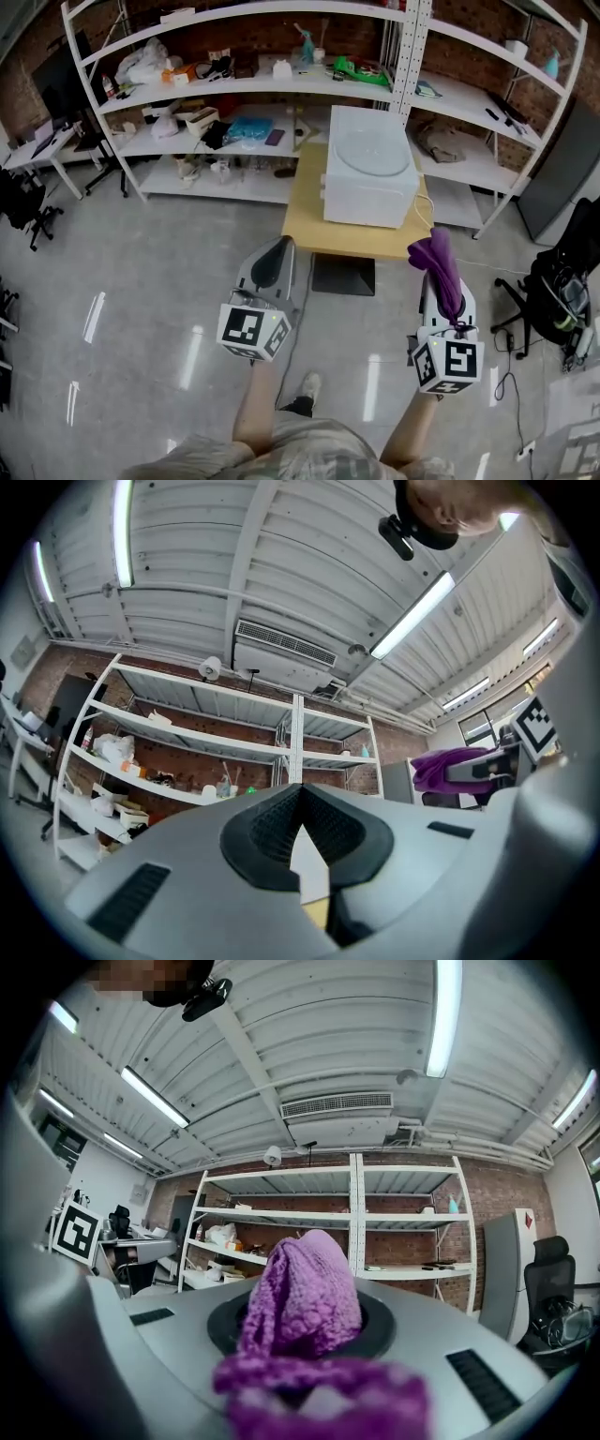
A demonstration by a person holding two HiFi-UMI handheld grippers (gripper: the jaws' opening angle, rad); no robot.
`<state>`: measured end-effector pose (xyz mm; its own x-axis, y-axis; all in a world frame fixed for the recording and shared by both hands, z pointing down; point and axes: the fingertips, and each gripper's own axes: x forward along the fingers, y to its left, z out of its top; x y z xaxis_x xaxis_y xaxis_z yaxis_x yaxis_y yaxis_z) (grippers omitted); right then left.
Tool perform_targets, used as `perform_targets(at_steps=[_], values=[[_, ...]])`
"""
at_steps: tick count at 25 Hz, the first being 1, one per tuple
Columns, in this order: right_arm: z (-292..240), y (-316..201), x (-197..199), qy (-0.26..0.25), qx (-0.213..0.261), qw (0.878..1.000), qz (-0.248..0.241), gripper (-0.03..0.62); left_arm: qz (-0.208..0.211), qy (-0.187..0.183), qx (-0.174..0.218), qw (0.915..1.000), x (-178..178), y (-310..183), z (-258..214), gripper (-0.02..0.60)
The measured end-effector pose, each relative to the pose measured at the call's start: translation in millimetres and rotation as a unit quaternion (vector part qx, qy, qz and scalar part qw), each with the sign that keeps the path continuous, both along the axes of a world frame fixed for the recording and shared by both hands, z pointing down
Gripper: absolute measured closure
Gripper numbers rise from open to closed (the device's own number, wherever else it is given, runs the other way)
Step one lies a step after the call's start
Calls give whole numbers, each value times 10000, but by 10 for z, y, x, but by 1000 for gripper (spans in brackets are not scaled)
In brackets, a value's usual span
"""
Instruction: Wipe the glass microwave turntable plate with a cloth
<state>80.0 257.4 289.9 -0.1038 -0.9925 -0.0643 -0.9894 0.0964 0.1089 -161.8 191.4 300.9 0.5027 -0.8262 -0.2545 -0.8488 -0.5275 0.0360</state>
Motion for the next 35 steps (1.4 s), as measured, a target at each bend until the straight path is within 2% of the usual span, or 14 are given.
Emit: perform_targets(at_steps=[3, 6, 9, 12, 19, 23, 26, 28, 32, 35], values=[[-43, -536, -56, -26, -3, 10000, -60, 546, 162, 38, 17, 9999, 22, -533, -61, 579], [5, -929, -35, -45, -110, 9998, -151, 546, 263, -22, -179, 9995, 134, -975, 41, 578], [105, -1286, 120, -145, -189, 9996, -133, 546, 286, -114, -340, 9989, 287, -1354, 192, 579], [159, -1736, 334, -346, -117, 9991, -228, 546, 307, -180, -331, 9988, 485, -1772, 276, 580], [18, -3047, 869, -550, 193, 9963, -626, 546, -37, -374, -70, 9993, 902, -3055, 110, 579], [-101, -3631, 1016, -579, 219, 9935, -955, 546, -139, -361, -55, 9992, 1082, -3563, 42, 579], [-57, -3970, 970, -526, 58, 9914, -1193, 546, -52, -645, -329, 9974, 1166, -3863, 197, 580], [-40, -4144, 930, -451, -10, 9907, -1286, 546, 147, -839, -612, 9945, 1214, -3984, 382, 579], [-132, -4446, 830, -248, 44, 9886, -1484, 546, 603, -1283, -1136, 9834, 1270, -4162, 734, 579], [-164, -4643, 740, -201, 49, 9871, -1587, 546, 908, -1411, -1409, 9757, 1299, -4249, 897, 578]])
